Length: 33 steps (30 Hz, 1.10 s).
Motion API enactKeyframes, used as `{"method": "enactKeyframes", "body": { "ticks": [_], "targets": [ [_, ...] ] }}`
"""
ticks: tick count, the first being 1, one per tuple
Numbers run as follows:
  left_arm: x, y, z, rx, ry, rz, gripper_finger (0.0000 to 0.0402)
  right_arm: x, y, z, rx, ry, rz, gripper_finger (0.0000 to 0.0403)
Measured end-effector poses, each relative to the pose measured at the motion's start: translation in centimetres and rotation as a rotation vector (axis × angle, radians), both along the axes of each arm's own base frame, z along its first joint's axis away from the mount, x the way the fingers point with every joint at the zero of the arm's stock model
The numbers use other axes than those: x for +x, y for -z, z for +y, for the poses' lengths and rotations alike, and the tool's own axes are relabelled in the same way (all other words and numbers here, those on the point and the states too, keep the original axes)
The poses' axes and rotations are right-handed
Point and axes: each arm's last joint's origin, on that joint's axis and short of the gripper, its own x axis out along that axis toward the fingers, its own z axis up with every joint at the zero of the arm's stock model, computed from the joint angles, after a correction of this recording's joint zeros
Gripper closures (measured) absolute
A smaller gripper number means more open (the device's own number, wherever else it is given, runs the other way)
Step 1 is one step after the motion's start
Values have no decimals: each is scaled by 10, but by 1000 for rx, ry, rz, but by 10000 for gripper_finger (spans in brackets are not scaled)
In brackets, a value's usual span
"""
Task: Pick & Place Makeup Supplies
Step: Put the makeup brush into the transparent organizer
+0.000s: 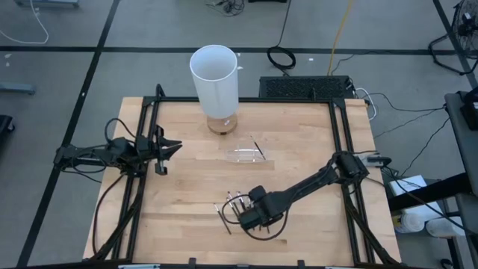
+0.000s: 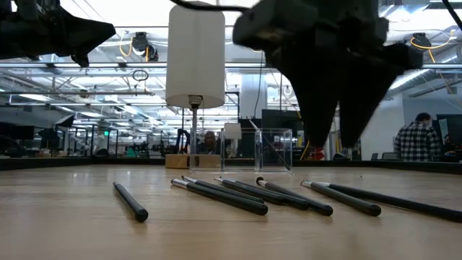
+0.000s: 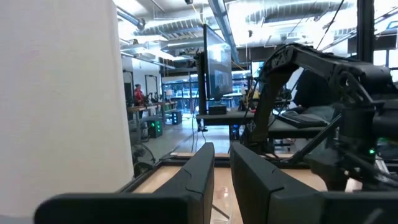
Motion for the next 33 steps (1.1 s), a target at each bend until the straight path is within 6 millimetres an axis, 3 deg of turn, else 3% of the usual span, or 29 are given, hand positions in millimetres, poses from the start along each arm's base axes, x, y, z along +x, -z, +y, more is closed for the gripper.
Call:
{"method": "enactKeyframes", "body": {
  "ticks": [7,25,33],
  "targets": [
    [0,0,0,-2,1,0,339,-3,18,1,9,13,-13,220],
    [1,3,0,-49,14,21,339,-20,56,0,64,-76,4,305],
    [2,7,0,-64,17,63,339,-26,69,-4,99,-152,55,385]
  ]
}}
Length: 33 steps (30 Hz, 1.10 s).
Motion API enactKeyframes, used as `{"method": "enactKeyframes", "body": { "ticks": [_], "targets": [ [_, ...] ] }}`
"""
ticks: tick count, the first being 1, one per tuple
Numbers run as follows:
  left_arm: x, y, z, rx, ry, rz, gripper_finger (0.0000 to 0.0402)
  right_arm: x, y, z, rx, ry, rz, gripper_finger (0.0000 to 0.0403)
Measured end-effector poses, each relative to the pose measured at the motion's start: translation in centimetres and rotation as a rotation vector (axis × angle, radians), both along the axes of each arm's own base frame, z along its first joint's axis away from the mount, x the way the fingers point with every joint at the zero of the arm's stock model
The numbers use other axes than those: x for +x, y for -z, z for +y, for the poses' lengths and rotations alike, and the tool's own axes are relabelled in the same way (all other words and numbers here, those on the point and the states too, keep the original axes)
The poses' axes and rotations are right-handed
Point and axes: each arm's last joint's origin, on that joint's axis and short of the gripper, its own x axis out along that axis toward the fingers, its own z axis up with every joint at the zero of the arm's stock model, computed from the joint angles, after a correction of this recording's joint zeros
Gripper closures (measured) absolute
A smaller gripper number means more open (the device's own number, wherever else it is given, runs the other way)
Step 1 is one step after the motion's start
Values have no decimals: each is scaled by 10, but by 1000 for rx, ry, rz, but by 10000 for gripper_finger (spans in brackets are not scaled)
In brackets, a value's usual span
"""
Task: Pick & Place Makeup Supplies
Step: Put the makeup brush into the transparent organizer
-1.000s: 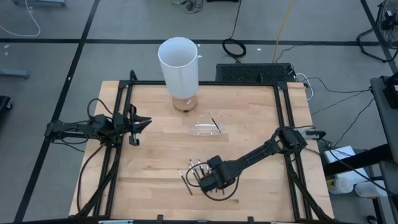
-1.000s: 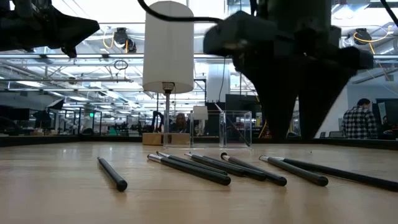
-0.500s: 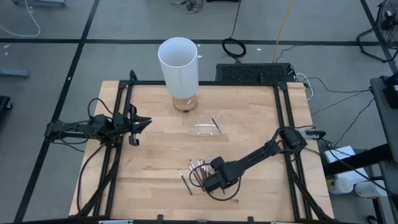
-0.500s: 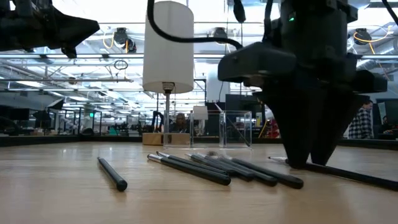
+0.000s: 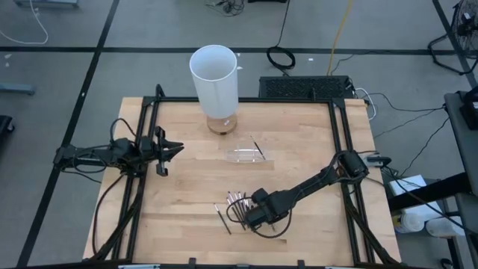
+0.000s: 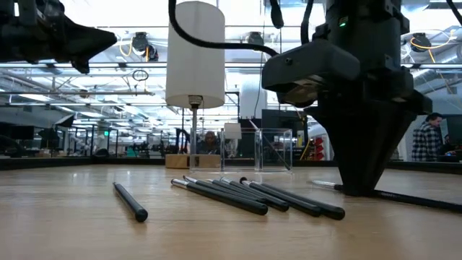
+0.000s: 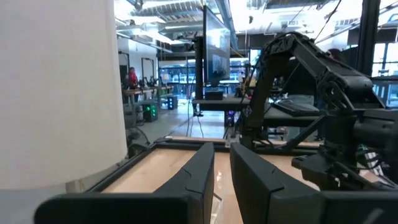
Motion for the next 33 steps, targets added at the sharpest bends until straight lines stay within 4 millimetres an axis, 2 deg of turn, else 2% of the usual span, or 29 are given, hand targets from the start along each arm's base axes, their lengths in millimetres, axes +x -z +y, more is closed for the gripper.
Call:
{"method": "enactKeyframes", "body": {
  "ticks": [4,8,14,18,24,27,33],
  "targets": [
    [0,0,0,-32,7,-1,339,1,0,-2,-20,-39,-10,393],
    [0,1,0,-39,9,4,339,0,-13,-2,-78,-82,-73,399],
    [1,3,0,-38,11,24,339,-4,-51,-11,-208,-119,-213,401],
    [1,4,0,-37,17,33,339,-11,-91,-19,-319,-126,-357,402],
    [1,4,0,-59,22,30,339,-14,-137,-30,-593,-175,-632,402],
    [1,4,0,-62,23,29,339,-11,-137,-36,-692,-199,-772,402],
    [1,4,-1,-49,28,30,339,-8,-103,-58,-755,-219,-1041,402]
  ]
}}
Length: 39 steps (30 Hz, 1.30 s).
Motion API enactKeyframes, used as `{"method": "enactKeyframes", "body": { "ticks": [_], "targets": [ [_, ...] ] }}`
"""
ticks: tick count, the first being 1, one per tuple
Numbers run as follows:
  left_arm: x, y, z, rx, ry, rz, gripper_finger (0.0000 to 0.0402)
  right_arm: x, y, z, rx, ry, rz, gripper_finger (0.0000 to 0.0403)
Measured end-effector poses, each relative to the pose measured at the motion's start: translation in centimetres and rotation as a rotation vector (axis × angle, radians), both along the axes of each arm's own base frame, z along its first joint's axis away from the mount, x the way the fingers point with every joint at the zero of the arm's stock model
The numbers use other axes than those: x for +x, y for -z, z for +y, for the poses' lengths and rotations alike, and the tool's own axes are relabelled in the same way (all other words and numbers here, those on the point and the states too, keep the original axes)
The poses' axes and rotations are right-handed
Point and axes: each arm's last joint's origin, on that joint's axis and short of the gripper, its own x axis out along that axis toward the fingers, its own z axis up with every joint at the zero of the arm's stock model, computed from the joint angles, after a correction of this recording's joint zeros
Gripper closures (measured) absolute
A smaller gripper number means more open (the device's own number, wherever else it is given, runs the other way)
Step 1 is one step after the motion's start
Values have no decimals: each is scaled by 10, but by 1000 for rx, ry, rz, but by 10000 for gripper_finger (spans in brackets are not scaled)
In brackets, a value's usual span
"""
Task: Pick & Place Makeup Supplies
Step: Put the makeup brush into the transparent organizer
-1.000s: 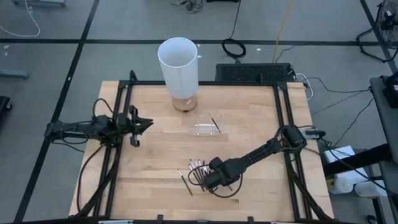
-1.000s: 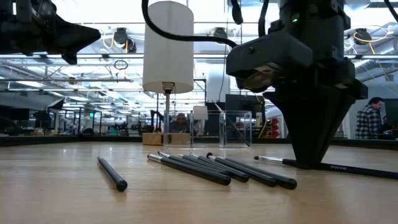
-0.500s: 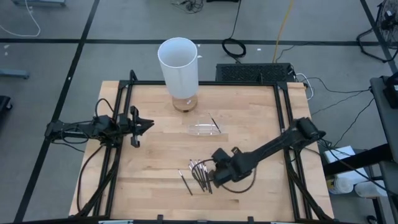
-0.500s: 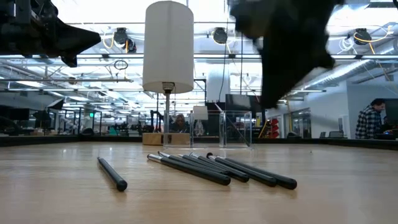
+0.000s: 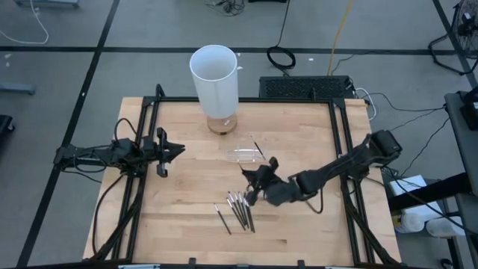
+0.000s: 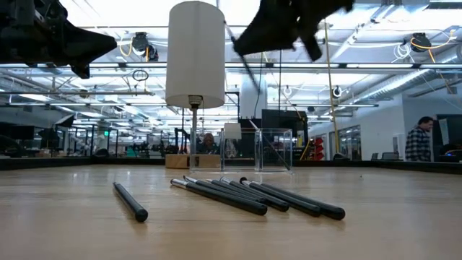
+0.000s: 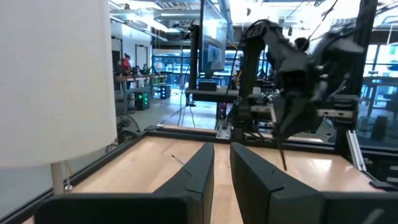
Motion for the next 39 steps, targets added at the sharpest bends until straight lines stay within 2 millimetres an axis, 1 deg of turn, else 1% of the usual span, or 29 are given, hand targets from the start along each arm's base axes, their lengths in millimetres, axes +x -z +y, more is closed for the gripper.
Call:
{"method": "enactKeyframes", "body": {
  "ticks": [3,5,9,12,16,19,22,28,31,36,39],
  "targets": [
    [0,0,0,33,-6,4,339,-7,22,-14,-39,5,-80,402],
    [0,0,0,45,-8,6,339,-12,28,-23,-68,16,-126,403],
    [0,-1,0,45,-9,-2,339,-10,22,-44,-117,59,-204,403],
    [0,-2,0,43,-19,-11,339,-2,15,-62,-154,47,-205,403],
    [-1,-3,1,40,-36,-27,339,7,6,-86,-217,80,-192,403],
    [-1,-3,1,68,-41,-23,339,9,4,-103,-242,126,-179,403],
    [-1,-3,1,102,-48,-18,339,10,4,-115,-241,135,-174,403],
    [-1,-3,1,114,-50,-12,339,12,7,-120,-214,103,-182,403],
    [-1,-3,1,114,-50,-12,339,17,13,-120,-206,58,-209,403],
    [-1,-3,1,114,-52,-16,339,37,27,-120,-211,37,-188,403],
    [-1,-3,1,114,-54,-16,339,52,34,-120,-224,33,-173,403]
  ]
}}
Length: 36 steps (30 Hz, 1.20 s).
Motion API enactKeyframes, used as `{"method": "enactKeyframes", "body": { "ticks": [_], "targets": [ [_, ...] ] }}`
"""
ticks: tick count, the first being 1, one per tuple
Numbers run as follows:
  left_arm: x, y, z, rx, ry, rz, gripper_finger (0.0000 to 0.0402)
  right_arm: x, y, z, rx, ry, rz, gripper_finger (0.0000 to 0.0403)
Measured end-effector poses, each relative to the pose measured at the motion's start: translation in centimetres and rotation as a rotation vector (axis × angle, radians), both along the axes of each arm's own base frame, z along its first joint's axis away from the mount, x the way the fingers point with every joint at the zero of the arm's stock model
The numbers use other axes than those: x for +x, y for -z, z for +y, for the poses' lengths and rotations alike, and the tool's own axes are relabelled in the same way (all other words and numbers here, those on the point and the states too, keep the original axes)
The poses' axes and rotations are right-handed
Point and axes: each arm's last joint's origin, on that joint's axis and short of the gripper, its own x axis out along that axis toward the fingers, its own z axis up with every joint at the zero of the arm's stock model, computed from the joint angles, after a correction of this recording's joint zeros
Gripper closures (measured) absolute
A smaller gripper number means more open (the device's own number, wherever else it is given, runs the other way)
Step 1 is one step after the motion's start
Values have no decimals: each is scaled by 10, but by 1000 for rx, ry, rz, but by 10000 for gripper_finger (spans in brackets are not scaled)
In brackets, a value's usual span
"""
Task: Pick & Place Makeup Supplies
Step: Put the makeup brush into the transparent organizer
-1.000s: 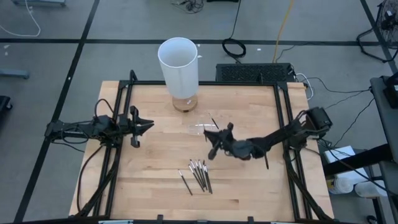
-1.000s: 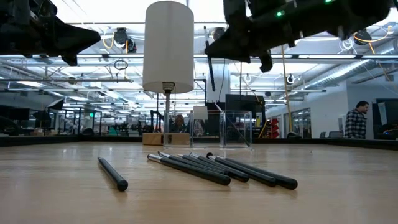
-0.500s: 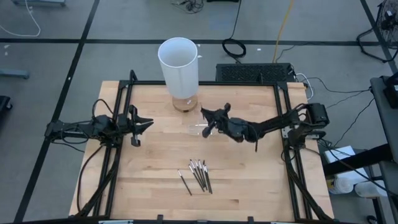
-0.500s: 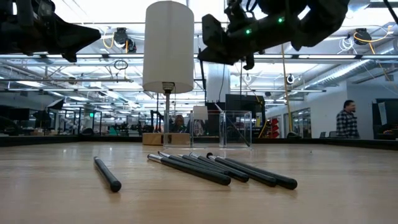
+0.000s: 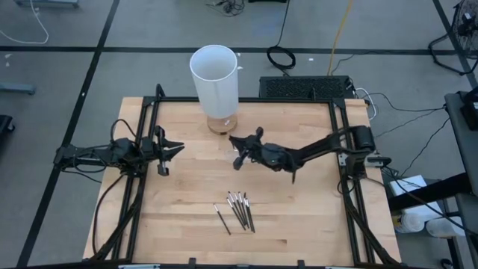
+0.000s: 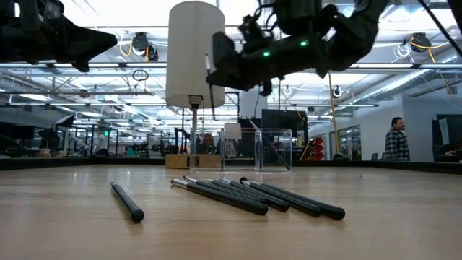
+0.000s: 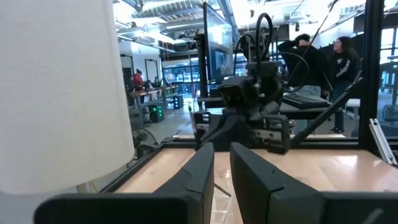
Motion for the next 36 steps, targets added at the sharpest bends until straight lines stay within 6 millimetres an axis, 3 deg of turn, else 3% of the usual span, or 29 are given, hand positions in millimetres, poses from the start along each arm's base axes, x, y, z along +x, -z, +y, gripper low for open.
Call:
{"method": "enactKeyframes", "body": {
  "ticks": [8,17,36],
  "targets": [
    [0,0,0,-2,-14,4,339,23,15,1,2,9,90,403],
    [0,1,0,-9,-12,7,339,21,30,0,57,59,181,403],
    [0,0,0,-32,-6,-2,339,19,38,-7,108,-11,249,403]
  ]
}}
